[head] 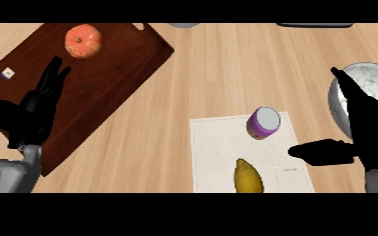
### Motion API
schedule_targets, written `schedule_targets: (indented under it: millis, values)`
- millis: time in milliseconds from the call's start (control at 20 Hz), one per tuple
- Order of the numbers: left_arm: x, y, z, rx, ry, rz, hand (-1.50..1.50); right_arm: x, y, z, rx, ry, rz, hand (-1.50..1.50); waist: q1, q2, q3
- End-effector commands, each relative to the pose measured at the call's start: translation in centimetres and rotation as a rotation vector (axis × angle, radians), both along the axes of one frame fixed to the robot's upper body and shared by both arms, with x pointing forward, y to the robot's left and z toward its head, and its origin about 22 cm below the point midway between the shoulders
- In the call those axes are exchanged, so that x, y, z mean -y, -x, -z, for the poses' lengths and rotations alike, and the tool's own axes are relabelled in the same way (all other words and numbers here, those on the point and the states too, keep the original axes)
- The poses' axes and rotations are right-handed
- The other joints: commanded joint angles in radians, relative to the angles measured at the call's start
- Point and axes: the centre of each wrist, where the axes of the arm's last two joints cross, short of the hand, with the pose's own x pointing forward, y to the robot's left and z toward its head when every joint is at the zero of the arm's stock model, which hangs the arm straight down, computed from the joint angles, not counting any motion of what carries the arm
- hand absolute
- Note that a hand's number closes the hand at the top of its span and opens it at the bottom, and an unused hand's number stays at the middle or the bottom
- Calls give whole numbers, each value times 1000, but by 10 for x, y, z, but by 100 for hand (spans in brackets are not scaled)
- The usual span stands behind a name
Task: Pick the can from the placemat and place it in the bowl
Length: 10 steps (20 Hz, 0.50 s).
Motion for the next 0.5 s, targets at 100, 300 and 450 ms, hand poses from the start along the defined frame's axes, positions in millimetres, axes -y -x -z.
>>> schedule_targets:
  millis: [100, 300, 450]
  values:
    - [5, -3, 1, 7, 5, -2, 0, -14, -31, -9, -286, 8, 8, -150, -1, -3, 1]
    - [-8, -2, -4, 4, 4, 7, 0, -6, -52, 18, -430, -18, -16, -150, 3, -1, 2]
    - [-2, -3, 5, 4, -2, -4, 0, -8, -53, 31, -514, -17, -32, -150, -11, -3, 2]
